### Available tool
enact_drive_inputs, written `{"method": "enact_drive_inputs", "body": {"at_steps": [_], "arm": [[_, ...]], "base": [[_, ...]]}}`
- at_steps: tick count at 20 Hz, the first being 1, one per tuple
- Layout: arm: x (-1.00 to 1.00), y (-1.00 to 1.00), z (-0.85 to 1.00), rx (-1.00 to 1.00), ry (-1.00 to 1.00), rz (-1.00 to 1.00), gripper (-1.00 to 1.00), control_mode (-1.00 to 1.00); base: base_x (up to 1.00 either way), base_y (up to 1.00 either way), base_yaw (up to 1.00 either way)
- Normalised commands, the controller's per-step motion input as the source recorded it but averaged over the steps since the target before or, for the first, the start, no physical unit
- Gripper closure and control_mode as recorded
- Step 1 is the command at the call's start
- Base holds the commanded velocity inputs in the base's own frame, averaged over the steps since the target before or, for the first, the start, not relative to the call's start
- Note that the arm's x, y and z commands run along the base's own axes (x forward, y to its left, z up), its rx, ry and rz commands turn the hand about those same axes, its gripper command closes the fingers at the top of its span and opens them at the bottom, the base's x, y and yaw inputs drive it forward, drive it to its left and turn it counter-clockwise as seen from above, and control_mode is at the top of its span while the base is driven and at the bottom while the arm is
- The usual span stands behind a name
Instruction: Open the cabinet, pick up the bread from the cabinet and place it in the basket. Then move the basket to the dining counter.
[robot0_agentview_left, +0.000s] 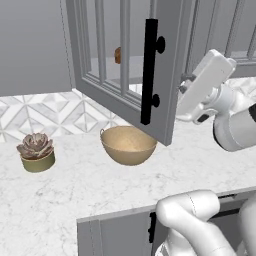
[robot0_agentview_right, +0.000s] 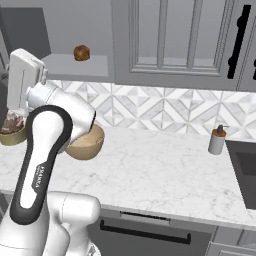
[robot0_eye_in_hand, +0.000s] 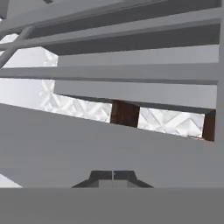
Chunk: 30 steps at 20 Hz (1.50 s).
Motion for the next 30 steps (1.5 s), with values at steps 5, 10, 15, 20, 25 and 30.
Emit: {"method": "enact_drive_inputs", "body": {"at_steps": [5, 10, 15, 20, 25, 30], "arm": [[0.40, 0.81, -0.12, 0.00, 0.00, 0.23, 1.00, -1.00], [-0.03, 1.00, -0.02, -0.10, -0.04, 0.16, 1.00, -1.00], [0.04, 1.00, 0.00, -0.26, -0.07, 0.02, 1.00, -1.00], [0.07, 0.76, 0.00, -0.19, -0.11, -0.06, 1.00, -1.00], [-0.03, -0.23, 0.00, 0.00, -0.06, -0.02, 1.00, -1.00], [0.00, -0.68, 0.02, -0.04, -0.12, -0.06, 1.00, -1.00]], "base": [[0.00, 0.00, 0.00], [0.00, 0.00, 0.00], [0.00, 0.00, 0.00], [0.00, 0.00, 0.00], [0.00, 0.00, 0.00], [0.00, 0.00, 0.00]]}}
